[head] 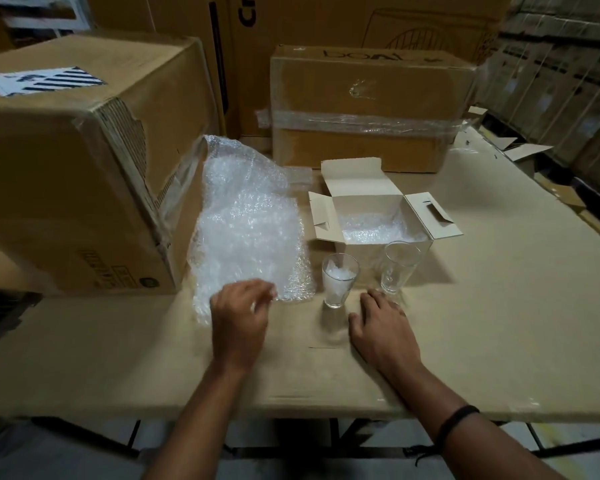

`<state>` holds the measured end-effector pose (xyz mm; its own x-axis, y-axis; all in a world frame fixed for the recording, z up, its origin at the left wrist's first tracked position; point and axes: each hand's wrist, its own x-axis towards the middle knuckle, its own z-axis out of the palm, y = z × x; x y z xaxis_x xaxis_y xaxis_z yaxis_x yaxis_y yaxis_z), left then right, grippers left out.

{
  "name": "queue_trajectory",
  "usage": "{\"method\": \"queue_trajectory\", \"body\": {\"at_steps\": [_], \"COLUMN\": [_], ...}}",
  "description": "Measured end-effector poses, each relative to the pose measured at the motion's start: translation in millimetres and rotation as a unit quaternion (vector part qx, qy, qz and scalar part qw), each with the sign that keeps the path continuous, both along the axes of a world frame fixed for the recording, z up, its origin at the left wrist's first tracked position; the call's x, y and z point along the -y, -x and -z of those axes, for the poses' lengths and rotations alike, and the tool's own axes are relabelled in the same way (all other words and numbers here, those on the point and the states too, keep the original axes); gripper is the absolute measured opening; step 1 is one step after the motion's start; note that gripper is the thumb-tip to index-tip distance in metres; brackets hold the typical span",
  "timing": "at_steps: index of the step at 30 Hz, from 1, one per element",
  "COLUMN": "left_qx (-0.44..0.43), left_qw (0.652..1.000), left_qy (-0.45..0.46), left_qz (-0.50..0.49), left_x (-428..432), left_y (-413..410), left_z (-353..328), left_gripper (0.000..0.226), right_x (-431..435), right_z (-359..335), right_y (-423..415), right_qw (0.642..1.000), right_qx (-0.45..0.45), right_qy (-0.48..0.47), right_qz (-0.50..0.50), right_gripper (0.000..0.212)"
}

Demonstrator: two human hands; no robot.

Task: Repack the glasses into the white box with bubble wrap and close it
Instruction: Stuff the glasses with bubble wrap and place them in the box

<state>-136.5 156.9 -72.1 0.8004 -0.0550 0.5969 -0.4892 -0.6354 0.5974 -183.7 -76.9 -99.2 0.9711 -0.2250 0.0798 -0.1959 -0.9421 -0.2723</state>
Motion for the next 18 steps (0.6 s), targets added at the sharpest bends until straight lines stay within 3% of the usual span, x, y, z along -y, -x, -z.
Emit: {"method": "queue_trajectory", "body": {"at_steps": [3,7,10,15,18], "left_qx": [-0.03,-0.036,-0.009,0.007,-0.012], "left_qw": [0.997,0.988,0.98,0.967,0.961], "left_qy": [-0.066,-0.116,-0.152,-0.184,-0.188], "left_qz": [0.038,0.098,0.13,0.176,0.204], "left_x": [9.8,21.3,31.9,51.6,62.2], "left_y": [43.7,73.4,83.7,96.6,103.7], "left_z": [16.7,30.2,32.4,27.4,23.7], "left_gripper": [0.008,0.007,0.007,0.01,0.018], "right_x": [3.3,9.4,9.0,-2.3,8.2], "right_z": [-0.2,-7.7,-7.8,-21.4,-40.0], "right_y": [0.0,12.8,10.9,1.9,8.9], "right_qw": [0.997,0.95,0.951,0.969,0.96], "right_qx": [0.038,0.153,0.088,-0.035,-0.037], "right_qy": [-0.073,-0.27,-0.295,-0.242,-0.272], "right_qz": [-0.008,0.023,0.024,-0.024,-0.048], "right_gripper": [0.027,0.051,0.062,0.028,0.027]}}
